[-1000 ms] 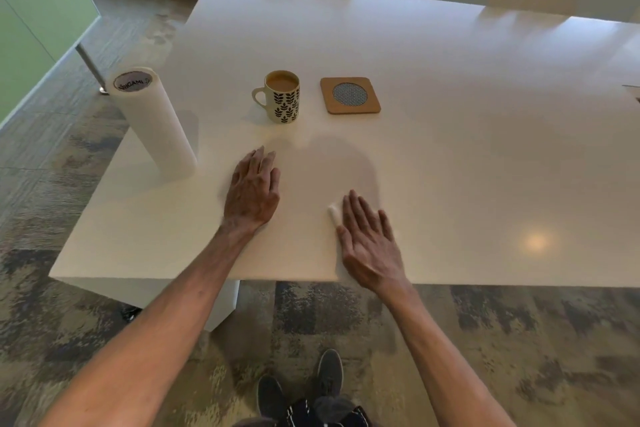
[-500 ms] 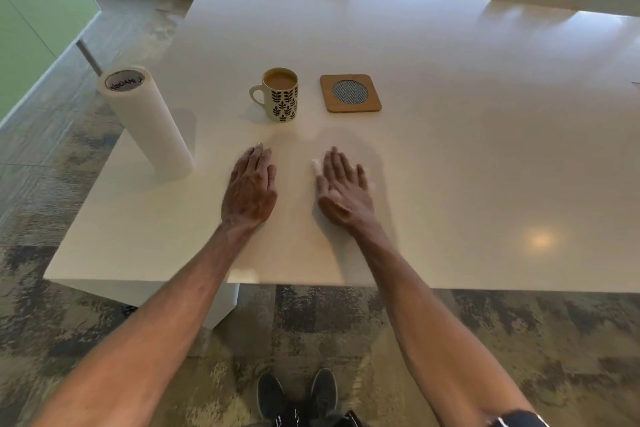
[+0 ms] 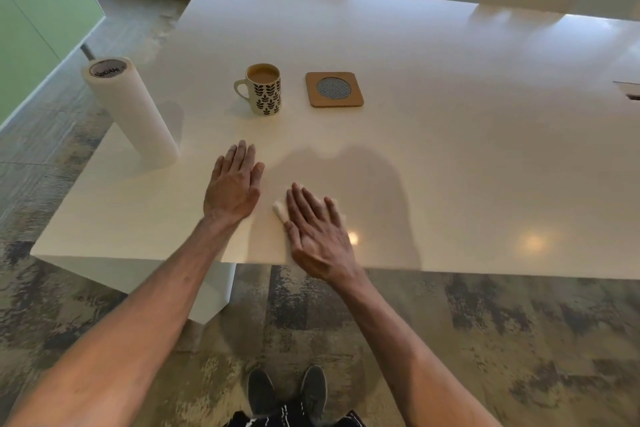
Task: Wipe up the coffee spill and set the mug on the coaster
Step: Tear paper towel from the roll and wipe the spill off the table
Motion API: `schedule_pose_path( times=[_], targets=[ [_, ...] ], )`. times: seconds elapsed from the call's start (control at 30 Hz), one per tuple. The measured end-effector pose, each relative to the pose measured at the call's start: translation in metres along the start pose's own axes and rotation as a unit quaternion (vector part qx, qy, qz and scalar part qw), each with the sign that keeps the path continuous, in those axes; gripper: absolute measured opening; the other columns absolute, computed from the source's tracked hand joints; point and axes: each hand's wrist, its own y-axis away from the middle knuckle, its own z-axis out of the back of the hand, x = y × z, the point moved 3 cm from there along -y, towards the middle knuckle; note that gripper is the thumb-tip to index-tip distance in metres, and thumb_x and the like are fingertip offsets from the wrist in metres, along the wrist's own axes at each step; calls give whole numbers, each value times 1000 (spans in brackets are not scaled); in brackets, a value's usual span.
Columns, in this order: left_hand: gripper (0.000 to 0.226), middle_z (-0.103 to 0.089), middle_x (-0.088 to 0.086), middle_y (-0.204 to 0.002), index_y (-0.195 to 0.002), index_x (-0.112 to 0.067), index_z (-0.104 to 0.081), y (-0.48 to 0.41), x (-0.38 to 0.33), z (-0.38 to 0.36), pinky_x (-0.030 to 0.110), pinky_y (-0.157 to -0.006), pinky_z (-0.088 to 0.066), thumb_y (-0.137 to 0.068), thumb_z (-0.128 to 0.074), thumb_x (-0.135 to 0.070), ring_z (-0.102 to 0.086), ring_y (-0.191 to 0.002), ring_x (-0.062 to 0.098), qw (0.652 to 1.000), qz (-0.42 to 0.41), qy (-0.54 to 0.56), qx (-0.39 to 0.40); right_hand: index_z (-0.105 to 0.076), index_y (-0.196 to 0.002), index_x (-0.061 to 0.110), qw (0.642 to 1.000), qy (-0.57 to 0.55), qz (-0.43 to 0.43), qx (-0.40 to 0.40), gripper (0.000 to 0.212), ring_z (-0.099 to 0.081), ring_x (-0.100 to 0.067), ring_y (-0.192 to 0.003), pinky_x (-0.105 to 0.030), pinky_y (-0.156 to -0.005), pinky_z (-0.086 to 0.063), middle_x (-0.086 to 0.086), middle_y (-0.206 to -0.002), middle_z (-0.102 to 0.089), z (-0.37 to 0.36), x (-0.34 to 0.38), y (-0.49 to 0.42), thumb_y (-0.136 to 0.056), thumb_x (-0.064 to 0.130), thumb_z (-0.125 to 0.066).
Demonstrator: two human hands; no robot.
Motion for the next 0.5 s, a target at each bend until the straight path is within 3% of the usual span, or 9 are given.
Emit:
schedule_pose_path(
  times=[0.17, 0.33, 0.5],
  targets=[
    [66, -9, -1, -183, -175, -25, -13, 32, -2, -4, 41, -138, -3, -115, -16, -54, -5, -170, 16, 1000, 3, 0, -2, 21, -170, 24, 998, 3, -54, -12, 68, 28, -8, -163, -44, -133, 20, 8, -177, 32, 9, -45, 33, -114, 51, -5],
    [66, -13, 0, -183, -175, -22, -16, 46, -4, 1, 40, -139, -7, -116, -21, -50, -6, -170, 14, 999, 5, 49, -19, 23, -169, 25, 987, 3, -160, -19, 66, 27, -11, -164, -47, -135, 15, 7, -175, 35, 29, -109, 53, -115, 49, -6],
    [67, -17, -1, -182, -174, -22, -19, 43, -8, 5, 40, -139, -10, -114, -20, -51, -9, -169, 13, 996, 14, 83, -29, 22, -169, 23, 982, 2, -188, -31, 66, 24, -13, -165, -43, -134, 17, 5, -175, 33, 31, -112, 50, -117, 46, -10]
  ],
)
